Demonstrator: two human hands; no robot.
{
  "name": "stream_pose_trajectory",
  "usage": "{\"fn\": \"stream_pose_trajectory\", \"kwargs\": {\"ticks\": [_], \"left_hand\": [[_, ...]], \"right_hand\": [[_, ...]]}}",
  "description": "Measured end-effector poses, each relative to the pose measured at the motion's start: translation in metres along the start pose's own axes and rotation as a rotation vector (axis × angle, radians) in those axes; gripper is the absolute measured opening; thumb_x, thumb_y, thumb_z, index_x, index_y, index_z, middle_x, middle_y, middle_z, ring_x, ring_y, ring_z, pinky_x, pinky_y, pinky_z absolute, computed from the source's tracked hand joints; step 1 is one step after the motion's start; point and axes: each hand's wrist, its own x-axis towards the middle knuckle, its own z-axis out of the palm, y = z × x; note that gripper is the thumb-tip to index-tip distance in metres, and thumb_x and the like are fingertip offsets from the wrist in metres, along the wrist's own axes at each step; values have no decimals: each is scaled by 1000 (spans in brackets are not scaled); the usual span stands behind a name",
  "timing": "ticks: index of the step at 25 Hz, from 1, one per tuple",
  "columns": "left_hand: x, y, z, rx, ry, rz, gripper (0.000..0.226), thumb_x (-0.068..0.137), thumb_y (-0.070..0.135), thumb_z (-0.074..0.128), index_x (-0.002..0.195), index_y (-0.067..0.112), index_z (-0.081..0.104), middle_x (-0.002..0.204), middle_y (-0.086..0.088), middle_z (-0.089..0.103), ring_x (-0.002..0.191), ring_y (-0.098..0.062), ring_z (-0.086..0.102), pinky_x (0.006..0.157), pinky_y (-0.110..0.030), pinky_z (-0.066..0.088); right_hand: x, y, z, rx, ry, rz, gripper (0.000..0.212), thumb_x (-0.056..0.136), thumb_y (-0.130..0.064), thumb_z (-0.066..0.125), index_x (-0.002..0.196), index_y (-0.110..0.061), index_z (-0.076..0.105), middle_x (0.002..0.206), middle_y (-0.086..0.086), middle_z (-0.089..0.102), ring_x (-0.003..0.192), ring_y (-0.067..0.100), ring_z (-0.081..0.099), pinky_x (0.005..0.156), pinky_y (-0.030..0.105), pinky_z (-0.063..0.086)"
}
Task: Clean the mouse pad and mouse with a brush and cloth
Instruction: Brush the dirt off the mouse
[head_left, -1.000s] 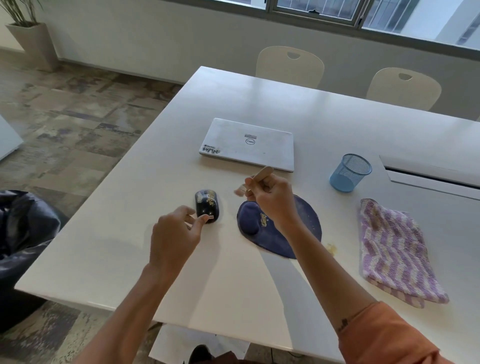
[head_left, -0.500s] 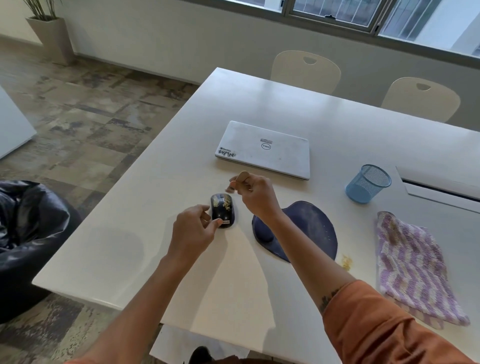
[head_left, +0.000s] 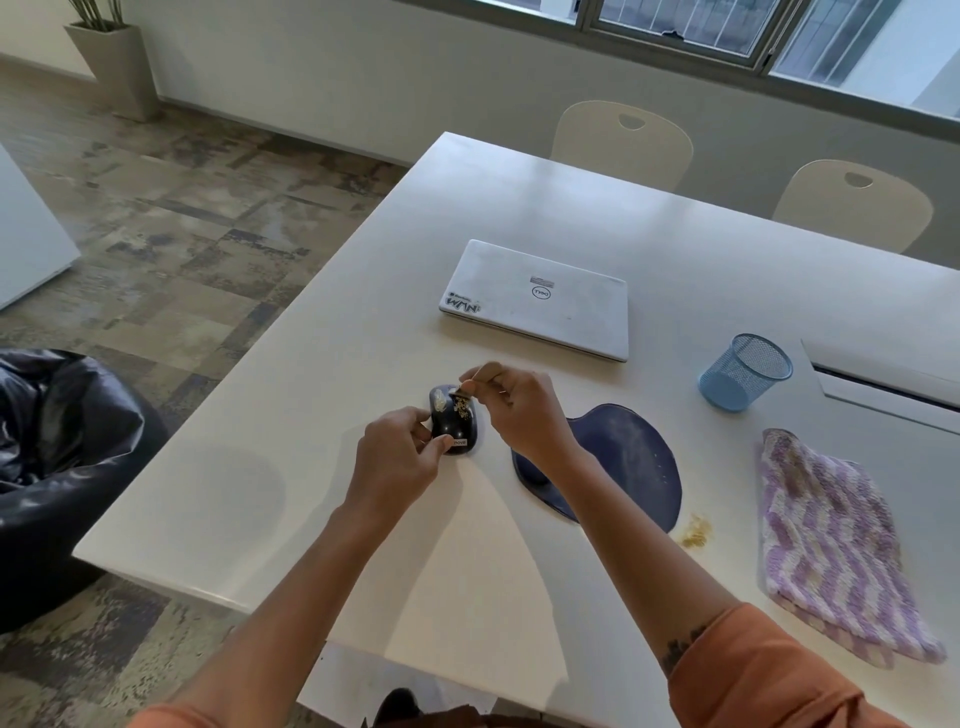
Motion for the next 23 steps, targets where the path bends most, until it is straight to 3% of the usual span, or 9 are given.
{"fn": "stream_pose_trajectory", "kwargs": {"ticks": [4, 10, 16, 23], "left_hand": [[-1, -2, 1, -18, 0, -9, 28, 83, 25, 88, 108, 17, 76, 77, 10, 72, 71, -8, 69, 75, -40, 61], [-1, -3, -2, -19, 10, -31, 42, 81, 31, 91, 115, 13, 75, 78, 11, 73, 71, -3, 70, 76, -34, 60], [-2, -5, -6, -17, 2, -45, 47, 76, 28, 95, 116, 11, 75, 81, 10, 72, 74, -4, 70, 79, -31, 60], [0, -6, -9, -5, -5, -63, 45, 74, 19, 96, 114, 11, 76, 80, 11, 72, 72, -2, 69, 78, -25, 56]], "right_hand": [[-13, -4, -7, -15, -11, -89, 7, 96, -4, 76, 91, -1, 79, 100, 3, 82, 89, 10, 76, 85, 20, 59], [-36, -5, -14, -59, -33, -138, 10, 100, -8, 73, 100, -8, 83, 106, -3, 82, 97, 9, 77, 91, 33, 61], [-67, -4, -23, -62, -63, -203, 16, 102, -9, 71, 114, -10, 81, 112, -3, 81, 101, 5, 75, 91, 28, 62], [-90, 6, -33, -27, -61, -200, 17, 103, -14, 68, 111, -9, 82, 111, -5, 81, 100, 4, 76, 89, 26, 62]]}}
